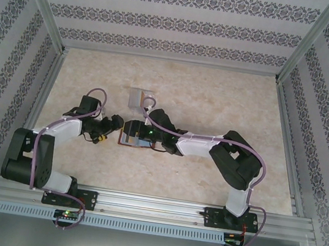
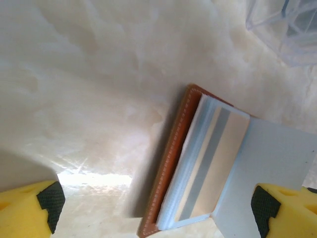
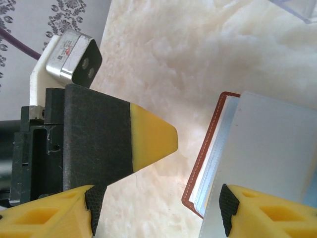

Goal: Put the credit cards into the card holder

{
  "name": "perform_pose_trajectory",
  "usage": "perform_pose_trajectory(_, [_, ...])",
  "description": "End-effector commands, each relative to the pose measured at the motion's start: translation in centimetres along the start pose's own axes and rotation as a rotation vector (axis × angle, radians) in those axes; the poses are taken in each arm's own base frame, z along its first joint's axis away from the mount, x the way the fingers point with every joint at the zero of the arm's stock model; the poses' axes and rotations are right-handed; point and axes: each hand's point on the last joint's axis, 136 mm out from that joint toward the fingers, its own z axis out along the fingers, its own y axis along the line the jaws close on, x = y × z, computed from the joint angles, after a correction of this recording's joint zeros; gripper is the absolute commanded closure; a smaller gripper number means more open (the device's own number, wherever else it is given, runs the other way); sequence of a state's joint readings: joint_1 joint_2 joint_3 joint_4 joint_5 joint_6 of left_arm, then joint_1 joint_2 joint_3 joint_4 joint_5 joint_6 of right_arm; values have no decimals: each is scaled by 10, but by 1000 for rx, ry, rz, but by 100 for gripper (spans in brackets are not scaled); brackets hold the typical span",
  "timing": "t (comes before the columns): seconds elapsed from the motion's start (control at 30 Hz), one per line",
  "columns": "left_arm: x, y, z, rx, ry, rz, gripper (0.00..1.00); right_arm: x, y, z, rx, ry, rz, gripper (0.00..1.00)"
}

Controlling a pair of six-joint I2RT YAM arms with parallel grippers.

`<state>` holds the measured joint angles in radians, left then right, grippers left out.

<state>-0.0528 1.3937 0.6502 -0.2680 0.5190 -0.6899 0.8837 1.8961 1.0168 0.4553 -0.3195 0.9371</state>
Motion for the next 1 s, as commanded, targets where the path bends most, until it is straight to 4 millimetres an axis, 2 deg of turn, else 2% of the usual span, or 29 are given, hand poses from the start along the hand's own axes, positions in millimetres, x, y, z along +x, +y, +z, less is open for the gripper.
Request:
perform_pose_trajectory(0.0, [-7, -13, -16, 33, -38, 4, 1, 27, -4, 15, -3, 81, -10, 33])
perform_pose_trajectory(0.33, [-36, 17, -44, -60, -155, -109, 1, 29, 5, 24, -72, 90, -31, 33])
perform_pose_trajectory(0.53, [-45, 14, -54, -87, -170, -67, 0, 13, 34, 4, -156, 48, -80, 31])
perform_pose_trajectory(0.63, [-50, 2, -57, -79, -172, -50, 0, -6, 41, -18, -182, -9, -95, 31])
perform_pose_trajectory(0.77, [-58, -34, -65, -47, -180, 49, 0, -40, 29, -63, -153, -130, -96, 31])
perform_pose_trajectory(0.9, [-67, -73, -72, -1, -208, 126, 4, -69, 0, -115, -41, -257, -104, 30])
perform_pose_trajectory(0.97, [-68, -92, -69, -8, -202, 179, 5, -79, -19, -138, 36, -323, -96, 30])
